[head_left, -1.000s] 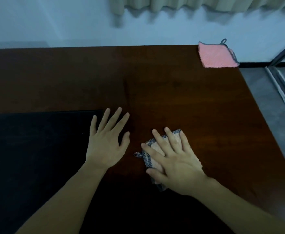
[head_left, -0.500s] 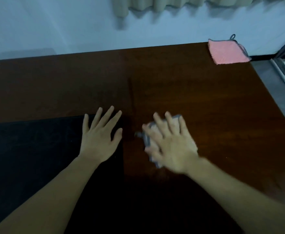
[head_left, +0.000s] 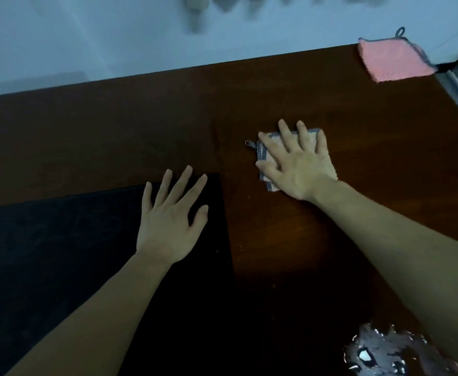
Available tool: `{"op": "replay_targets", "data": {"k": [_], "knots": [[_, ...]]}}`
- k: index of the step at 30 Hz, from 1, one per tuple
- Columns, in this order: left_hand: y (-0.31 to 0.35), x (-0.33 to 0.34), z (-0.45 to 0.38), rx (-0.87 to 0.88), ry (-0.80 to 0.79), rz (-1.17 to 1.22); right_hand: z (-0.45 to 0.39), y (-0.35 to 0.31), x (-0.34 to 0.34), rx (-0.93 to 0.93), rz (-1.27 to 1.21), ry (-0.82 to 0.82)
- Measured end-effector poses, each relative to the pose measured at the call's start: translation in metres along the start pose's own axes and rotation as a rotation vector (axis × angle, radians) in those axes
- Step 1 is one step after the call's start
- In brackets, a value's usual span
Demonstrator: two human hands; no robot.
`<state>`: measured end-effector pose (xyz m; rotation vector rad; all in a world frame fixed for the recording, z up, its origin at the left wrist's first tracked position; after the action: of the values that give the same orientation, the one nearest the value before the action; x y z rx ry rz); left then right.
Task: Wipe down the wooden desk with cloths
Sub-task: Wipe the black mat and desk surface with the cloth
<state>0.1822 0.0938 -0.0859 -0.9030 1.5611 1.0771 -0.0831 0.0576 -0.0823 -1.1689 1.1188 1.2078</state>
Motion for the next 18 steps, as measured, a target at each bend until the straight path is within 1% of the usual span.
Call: {"op": "replay_targets", "data": {"k": [2, 3, 6, 8, 10, 12, 14, 18], "knots": [[0.001, -0.002, -0.001, -0.002, -0.006, 0.003, 0.011, -0.014, 0.0, 0.011, 0.009, -0.007], [0.001, -0.001, -0.001, -0.004, -0.018, -0.005, 0.026, -0.025, 0.002, -0.02, 0.012, -0.014], [0.001, -0.002, -0.004, -0.007, -0.041, -0.015, 0.093, -0.066, 0.007, -0.184, 0.028, 0.009], [0.001, -0.002, -0.004, -0.003, -0.044, -0.009, 0.132, -0.085, 0.008, -0.254, -0.012, 0.005], [0.001, -0.005, -0.003, 0.012, -0.029, 0.015, 0.149, -0.089, 0.011, -0.282, -0.024, -0.039], [0.001, -0.005, -0.002, 0.02, -0.042, 0.039, 0.143, -0.085, 0.011, -0.289, -0.006, -0.038], [-0.001, -0.006, -0.002, 0.023, -0.063, 0.074, 0.121, -0.076, 0.008, -0.233, 0.014, -0.006], [-0.02, -0.019, -0.003, 0.055, -0.052, 0.108, 0.052, -0.045, 0.009, 0.048, 0.03, -0.014]]}}
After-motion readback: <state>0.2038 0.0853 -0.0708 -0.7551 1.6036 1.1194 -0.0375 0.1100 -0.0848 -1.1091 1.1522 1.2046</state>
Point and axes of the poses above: each hand's wrist, its own z-axis away from the middle knuckle, its own x-axis out of the palm, y = z × x, the point moved 6 cm from there along -z, towards the middle knuckle, and after that the axes turned 14 degrees about y, right-handed, at the moved point
